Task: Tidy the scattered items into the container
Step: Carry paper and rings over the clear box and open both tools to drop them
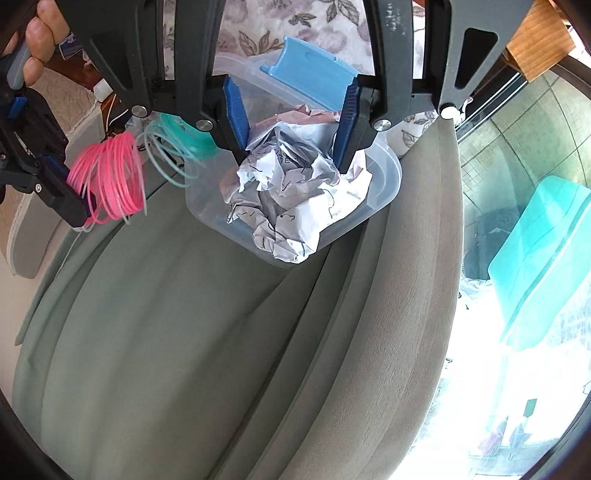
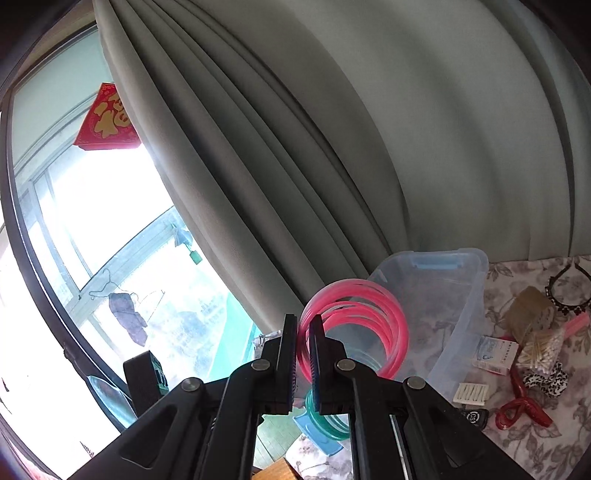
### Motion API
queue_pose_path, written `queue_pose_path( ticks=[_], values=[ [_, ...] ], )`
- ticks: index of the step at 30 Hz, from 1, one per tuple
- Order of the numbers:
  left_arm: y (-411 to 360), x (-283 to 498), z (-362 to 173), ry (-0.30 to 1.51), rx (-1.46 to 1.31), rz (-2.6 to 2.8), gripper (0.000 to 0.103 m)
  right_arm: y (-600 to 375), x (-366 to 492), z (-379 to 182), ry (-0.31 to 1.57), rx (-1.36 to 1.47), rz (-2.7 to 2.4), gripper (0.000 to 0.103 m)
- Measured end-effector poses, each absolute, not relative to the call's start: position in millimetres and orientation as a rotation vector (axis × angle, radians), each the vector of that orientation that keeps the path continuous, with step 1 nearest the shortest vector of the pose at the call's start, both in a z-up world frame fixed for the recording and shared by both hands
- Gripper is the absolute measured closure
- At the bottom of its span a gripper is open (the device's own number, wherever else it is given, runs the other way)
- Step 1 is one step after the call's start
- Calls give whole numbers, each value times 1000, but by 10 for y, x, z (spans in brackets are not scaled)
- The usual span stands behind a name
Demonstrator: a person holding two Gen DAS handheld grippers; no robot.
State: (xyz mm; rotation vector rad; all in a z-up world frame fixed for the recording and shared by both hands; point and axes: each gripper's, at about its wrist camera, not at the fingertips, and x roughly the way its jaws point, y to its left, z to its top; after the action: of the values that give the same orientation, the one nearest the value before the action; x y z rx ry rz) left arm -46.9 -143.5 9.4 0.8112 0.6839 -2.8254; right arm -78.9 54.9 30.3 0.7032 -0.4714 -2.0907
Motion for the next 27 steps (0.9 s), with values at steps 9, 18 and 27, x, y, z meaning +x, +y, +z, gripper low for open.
queue_pose_path(
  ticks=[9, 18, 27],
  values=[
    [-1491, -720, -2, 692, 841, -2845, 58, 384, -1041, -146, -456, 883, -2087, 95],
    [-1534, -909, -57, 680, 858, -2854, 57, 256, -1128, -311, -427, 930, -2060, 92],
    [-1550, -931, -164, 697, 868, -2849, 57, 241, -1138, -310, -404, 925, -2068, 92]
  ],
)
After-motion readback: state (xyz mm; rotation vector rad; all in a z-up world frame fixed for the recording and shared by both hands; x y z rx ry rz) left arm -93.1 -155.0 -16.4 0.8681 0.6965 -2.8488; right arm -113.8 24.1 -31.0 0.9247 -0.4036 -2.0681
